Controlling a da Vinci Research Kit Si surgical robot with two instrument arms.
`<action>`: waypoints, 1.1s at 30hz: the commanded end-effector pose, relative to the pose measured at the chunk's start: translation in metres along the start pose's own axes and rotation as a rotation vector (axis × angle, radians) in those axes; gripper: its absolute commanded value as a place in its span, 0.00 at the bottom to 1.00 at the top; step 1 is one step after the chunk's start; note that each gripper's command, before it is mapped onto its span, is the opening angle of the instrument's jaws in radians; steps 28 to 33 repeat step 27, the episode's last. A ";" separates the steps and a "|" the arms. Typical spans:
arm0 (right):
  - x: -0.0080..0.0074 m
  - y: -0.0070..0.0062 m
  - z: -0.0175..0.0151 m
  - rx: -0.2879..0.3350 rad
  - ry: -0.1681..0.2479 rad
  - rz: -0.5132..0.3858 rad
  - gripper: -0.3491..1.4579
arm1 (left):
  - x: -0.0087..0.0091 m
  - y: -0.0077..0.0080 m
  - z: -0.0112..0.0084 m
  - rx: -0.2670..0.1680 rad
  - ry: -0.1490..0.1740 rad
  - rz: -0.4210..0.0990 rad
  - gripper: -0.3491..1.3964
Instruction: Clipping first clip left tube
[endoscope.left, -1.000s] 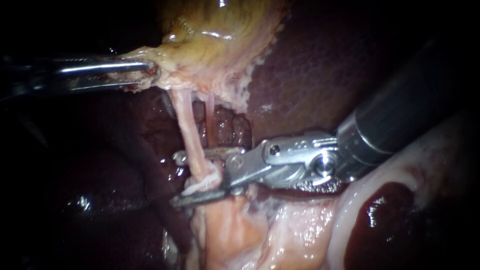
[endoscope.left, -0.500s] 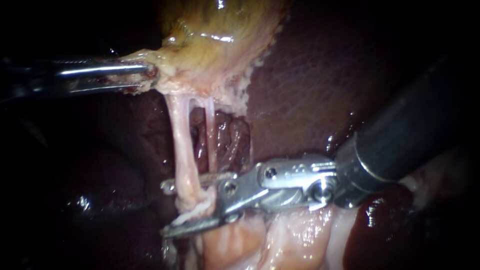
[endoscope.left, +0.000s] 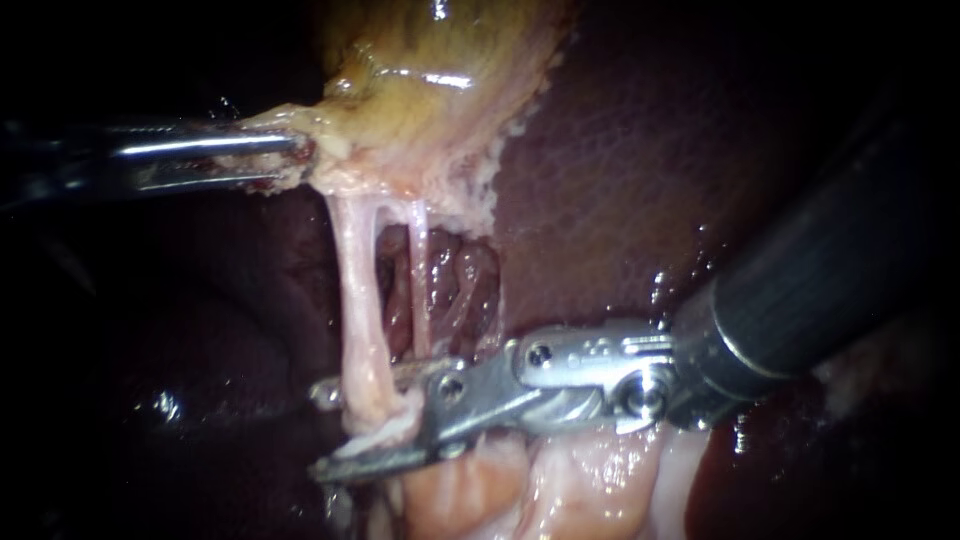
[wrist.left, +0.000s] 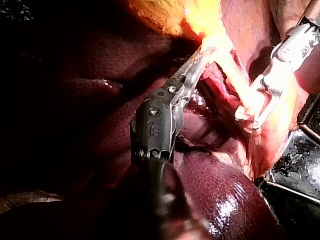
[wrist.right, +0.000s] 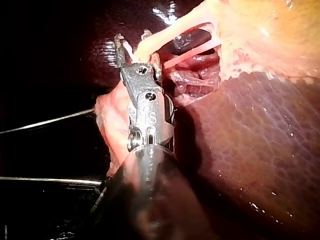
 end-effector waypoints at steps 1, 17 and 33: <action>0.0000 -0.0001 -0.0001 0.000 0.000 0.004 0.17 | 0.0000 0.0000 0.0000 0.000 0.000 0.000 0.00; -0.0001 0.0001 -0.0004 -0.002 -0.011 0.100 0.00 | 0.0000 0.0000 0.0000 0.000 0.000 0.000 0.00; -0.0005 0.0006 -0.0006 0.004 -0.012 0.099 0.00 | 0.0000 -0.0001 0.0000 0.000 0.000 0.000 0.00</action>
